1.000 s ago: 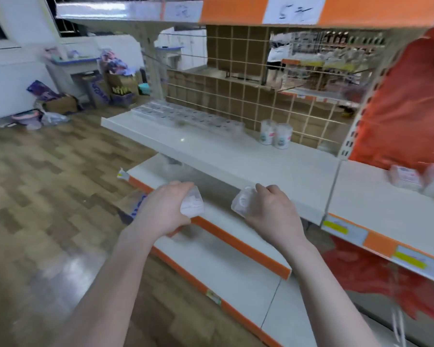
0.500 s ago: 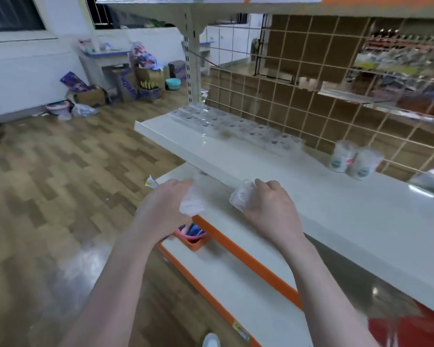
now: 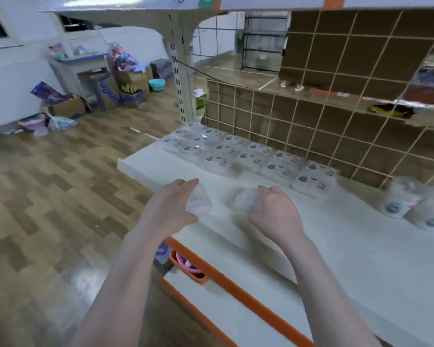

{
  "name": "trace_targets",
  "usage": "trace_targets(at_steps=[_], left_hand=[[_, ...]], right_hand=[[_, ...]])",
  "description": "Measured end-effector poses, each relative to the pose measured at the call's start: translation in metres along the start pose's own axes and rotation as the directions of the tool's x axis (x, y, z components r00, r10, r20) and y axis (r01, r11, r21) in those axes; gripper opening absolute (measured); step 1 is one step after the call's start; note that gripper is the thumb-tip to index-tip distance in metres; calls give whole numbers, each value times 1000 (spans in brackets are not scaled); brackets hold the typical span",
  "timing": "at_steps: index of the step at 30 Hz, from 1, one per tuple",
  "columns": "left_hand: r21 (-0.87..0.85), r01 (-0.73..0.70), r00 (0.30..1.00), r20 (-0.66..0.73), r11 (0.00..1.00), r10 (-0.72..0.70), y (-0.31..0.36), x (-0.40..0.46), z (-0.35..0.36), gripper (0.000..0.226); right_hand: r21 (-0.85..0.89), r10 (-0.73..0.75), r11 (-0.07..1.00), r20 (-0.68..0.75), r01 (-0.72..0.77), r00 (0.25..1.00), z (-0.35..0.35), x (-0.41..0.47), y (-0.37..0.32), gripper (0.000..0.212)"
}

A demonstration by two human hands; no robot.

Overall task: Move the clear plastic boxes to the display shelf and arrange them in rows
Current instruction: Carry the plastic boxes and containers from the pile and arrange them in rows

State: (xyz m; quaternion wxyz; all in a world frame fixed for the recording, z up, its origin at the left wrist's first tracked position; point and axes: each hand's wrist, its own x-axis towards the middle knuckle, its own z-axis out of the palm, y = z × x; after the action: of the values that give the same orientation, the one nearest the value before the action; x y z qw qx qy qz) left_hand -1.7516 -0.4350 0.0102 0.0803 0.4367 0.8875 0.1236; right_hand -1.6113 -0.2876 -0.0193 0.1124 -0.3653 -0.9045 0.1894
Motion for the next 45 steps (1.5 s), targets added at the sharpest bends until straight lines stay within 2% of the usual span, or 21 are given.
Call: trace_targets(at_steps=[8, 14, 20, 24, 27, 30, 33, 36, 39, 42, 45], left_hand=[[-8, -246, 963, 109, 969, 245, -27, 87, 1, 83], [-15, -368, 915, 173, 930, 364, -51, 126, -4, 81], [-40, -400, 896, 193, 916, 400, -68, 142, -2, 83], [-79, -412, 884, 207, 908, 419, -70, 146, -2, 82], [-90, -407, 890, 183, 909, 417, -72, 148, -4, 81], [-94, -393, 899, 172, 915, 403, -72, 149, -5, 80], [-108, -373, 907, 169, 922, 386, -71, 147, -4, 80], [-117, -363, 910, 170, 925, 378, -68, 146, -3, 80], [-116, -347, 915, 178, 931, 363, -66, 143, -1, 81], [-112, -328, 921, 185, 938, 344, -63, 140, 1, 82], [-107, -318, 925, 184, 942, 333, -60, 138, 2, 82]], right_hand=[[-46, 218, 975, 30, -216, 976, 19, 41, -18, 33], [-129, 337, 935, 38, -330, 941, 29, 61, -36, 36], [-229, 374, 905, 21, -360, 927, 37, 79, -49, 58], [-307, 357, 890, 12, -336, 934, 37, 83, -50, 57], [-172, 347, 922, -21, -345, 938, 33, 86, -52, 58], [109, 345, 935, -62, -337, 937, 24, 87, -53, 62], [438, 340, 857, -86, -271, 936, 19, 82, -50, 60], [682, 327, 711, -104, -172, 939, 23, 70, -40, 55], [734, 328, 669, -156, -113, 932, 26, 52, -26, 59], [689, 299, 716, -157, -113, 941, 25, 35, -10, 66], [575, 293, 803, -151, -158, 944, 26, 26, 10, 62]])
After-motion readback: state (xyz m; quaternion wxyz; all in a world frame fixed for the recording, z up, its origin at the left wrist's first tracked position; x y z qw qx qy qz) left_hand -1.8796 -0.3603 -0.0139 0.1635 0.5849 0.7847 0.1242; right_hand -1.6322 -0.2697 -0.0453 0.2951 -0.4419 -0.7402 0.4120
